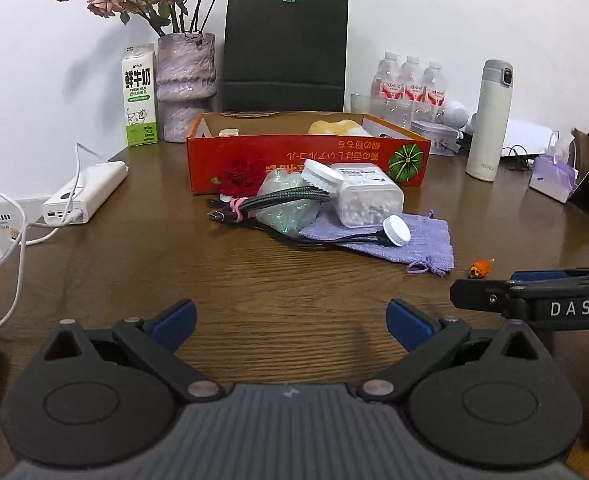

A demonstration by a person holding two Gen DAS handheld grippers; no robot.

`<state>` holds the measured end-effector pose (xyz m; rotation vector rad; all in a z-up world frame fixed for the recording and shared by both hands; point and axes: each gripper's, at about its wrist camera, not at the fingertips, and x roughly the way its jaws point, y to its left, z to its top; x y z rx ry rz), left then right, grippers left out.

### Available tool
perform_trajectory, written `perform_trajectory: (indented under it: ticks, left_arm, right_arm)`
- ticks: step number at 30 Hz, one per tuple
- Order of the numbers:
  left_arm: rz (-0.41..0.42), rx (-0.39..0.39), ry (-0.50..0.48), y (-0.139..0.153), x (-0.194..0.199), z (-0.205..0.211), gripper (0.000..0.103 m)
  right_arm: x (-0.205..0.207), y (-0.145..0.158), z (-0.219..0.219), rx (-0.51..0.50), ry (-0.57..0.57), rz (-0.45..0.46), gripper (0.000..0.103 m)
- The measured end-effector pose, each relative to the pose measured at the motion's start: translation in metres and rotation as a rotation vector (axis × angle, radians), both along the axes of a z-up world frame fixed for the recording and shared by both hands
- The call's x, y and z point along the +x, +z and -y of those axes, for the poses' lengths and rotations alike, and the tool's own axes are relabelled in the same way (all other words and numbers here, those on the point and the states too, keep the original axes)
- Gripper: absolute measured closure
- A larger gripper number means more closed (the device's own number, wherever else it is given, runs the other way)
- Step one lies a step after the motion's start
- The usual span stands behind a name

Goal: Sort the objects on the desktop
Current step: 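Move both open tools back over the desk items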

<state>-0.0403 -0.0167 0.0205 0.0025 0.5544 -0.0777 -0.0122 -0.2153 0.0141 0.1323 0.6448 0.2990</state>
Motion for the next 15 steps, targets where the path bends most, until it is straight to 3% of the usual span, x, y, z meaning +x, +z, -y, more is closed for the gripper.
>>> perform_trajectory:
  ticks: [15]
  left_arm:
    - [-0.013,-0.021,0.019,-0.0008,0.0016,-0.0048,0.0]
  right_arm:
    - [-0.0022,0.0001,0.0065,0.042,-0.001,0.007,0.014]
